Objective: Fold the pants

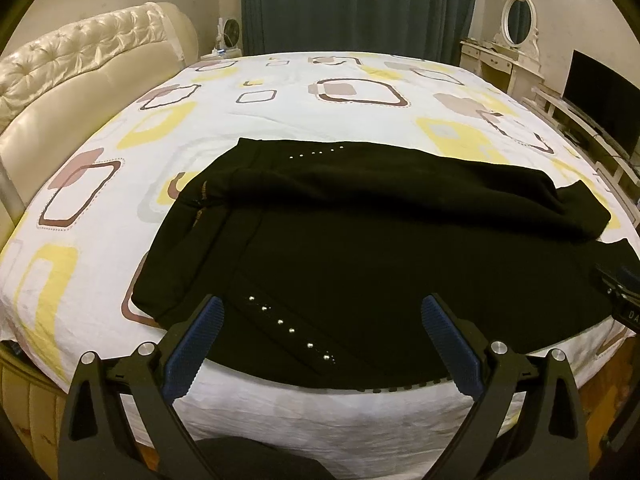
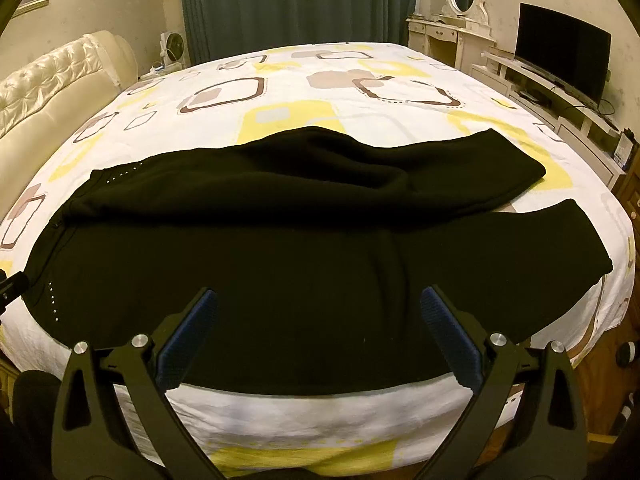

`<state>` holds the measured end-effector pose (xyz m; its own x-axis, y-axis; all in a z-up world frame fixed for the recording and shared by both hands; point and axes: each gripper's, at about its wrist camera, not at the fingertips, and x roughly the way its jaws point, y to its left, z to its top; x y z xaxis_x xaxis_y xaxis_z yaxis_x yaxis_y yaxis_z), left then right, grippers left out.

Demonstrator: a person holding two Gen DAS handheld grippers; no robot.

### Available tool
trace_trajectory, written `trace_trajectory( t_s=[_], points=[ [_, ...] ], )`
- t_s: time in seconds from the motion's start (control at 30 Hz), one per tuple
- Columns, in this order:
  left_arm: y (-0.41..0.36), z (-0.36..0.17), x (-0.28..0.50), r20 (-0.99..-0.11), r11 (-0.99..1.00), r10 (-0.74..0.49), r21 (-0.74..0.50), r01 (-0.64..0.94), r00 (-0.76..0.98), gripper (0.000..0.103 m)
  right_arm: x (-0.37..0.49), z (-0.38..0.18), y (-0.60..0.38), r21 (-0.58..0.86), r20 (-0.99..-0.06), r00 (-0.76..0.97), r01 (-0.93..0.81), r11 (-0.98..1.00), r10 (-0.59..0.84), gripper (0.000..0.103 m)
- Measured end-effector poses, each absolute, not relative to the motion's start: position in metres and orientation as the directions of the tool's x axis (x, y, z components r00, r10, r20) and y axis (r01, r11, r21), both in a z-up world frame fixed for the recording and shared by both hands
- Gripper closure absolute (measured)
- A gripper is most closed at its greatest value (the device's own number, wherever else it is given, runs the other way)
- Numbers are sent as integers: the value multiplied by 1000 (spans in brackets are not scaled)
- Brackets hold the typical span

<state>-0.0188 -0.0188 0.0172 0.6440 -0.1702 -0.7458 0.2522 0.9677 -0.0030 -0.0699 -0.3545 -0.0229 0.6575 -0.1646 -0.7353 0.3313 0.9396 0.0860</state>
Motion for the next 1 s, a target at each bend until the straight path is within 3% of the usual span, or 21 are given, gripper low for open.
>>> trace_trajectory(
  t_s=[1.0],
  points=[
    [-21,10,-20,-752,964,-171,4,264,636,4,-71,-19,-359,96,-734,658,346,933,-168,2]
  ],
)
